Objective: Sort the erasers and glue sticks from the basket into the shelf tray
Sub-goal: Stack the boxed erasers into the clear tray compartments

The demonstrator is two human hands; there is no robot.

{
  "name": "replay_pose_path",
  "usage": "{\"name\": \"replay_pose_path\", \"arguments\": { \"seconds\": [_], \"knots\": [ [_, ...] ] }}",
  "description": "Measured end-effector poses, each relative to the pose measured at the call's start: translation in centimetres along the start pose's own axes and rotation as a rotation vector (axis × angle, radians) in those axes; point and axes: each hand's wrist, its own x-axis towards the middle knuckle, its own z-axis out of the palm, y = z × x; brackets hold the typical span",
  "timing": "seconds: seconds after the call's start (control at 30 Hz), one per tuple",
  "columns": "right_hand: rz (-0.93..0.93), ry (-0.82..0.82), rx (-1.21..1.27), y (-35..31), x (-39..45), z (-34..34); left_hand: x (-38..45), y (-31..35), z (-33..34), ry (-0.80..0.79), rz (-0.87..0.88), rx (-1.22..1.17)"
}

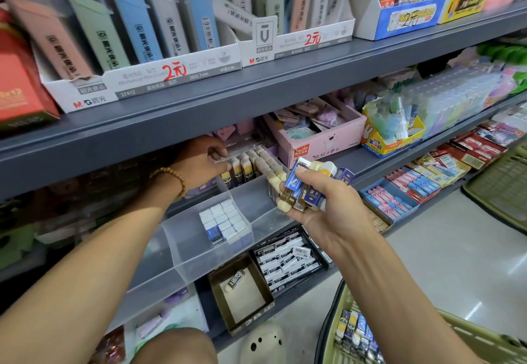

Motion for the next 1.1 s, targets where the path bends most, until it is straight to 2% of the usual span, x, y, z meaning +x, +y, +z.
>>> {"name": "replay_pose_path", "arguments": {
  "seconds": [0.1,0.17,0.27,0.4,0.6,0.7,0.83,0.97,1.1],
  "knots": [
    [0.014,-0.002,-0.044,0.4,0.0,-0.2,-1.4,1.8,-0.4,0.06,0.023,-0.103],
    [0.011,0.0,-0.091,0.8,-0.2,-0.3,-2.8,3.9,-0.4,0.056,0.052,-0.27],
    [-0.031,-0.027,-0.225,1.3,-0.6,-0.1,-5.0,7.3,-0.7,-0.141,0.003,-0.554],
    [-0.108,-0.055,-0.384,1.2,-1.6,0.4,-6.6,9.0,-1.4,-0.324,0.089,-0.553],
    [-0.106,-0.096,-0.393,0.9,-2.7,1.0,-7.8,9.5,-2.8,-0.395,0.003,-0.641],
    [-0.03,-0.136,-0.271,0.8,-3.2,0.8,-8.2,8.3,-4.2,-0.299,-0.072,-0.642],
    [0.021,-0.088,-0.115,1.3,-3.6,0.0,-9.4,5.3,-5.6,-0.226,-0.194,-0.52],
    [0.049,-0.069,-0.011,1.9,-3.9,-0.6,-10.7,3.6,-5.7,-0.279,-0.144,-0.276],
    [0.047,-0.06,0.001,2.0,-4.0,-0.8,-10.8,2.7,-5.5,-0.313,-0.11,-0.193]
  ]
}}
